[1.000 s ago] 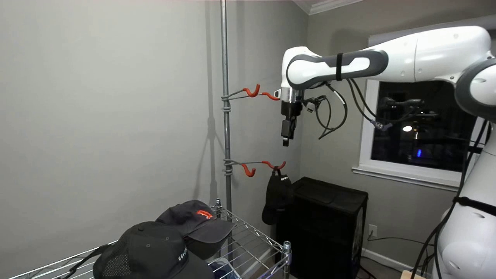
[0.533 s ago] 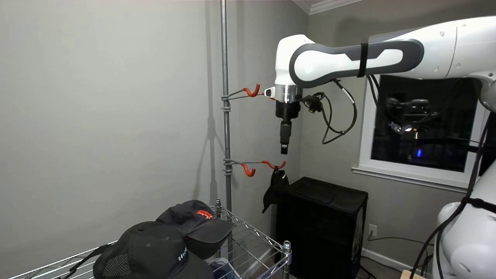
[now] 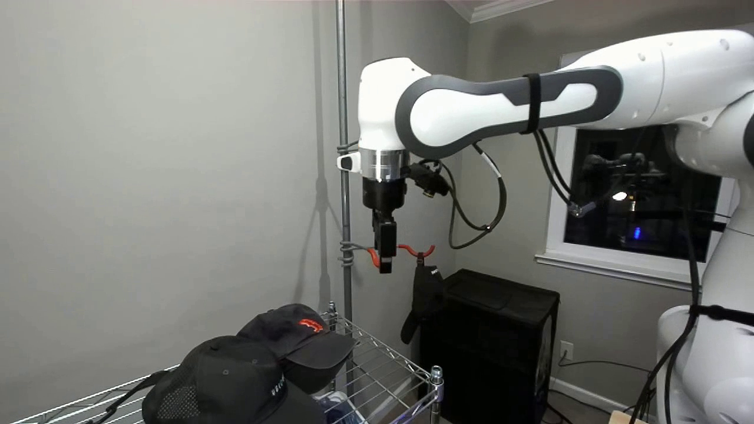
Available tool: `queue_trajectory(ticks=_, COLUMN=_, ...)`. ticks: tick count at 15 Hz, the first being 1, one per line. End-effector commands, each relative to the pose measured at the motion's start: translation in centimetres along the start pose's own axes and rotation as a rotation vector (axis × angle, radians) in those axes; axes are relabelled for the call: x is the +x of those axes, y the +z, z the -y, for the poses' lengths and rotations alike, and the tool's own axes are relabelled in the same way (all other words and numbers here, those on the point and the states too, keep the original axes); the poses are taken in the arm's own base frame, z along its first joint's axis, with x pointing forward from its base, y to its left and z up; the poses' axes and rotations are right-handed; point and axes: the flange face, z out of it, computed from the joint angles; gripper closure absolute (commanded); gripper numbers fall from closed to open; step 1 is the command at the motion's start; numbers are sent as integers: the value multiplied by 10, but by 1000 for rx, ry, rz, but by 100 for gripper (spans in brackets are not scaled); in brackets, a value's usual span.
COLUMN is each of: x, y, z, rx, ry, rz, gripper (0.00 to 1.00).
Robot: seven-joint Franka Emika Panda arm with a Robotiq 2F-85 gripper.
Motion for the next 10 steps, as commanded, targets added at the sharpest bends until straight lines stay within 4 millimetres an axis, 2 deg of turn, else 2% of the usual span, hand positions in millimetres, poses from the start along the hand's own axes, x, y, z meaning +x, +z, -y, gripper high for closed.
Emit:
queue_trajectory(ticks=1, x=43, y=11, z=-8, rx=13, ry=-35, rz=-19, gripper=0)
queue_trajectory(ticks=7, x=108, y=38, z=-26, rx=20, ry=-59, rz=-24, gripper=0)
queue_trajectory(ticks=10, x=138, y=54, z=-18, rx=31, ry=-89, rz=-16, gripper=0)
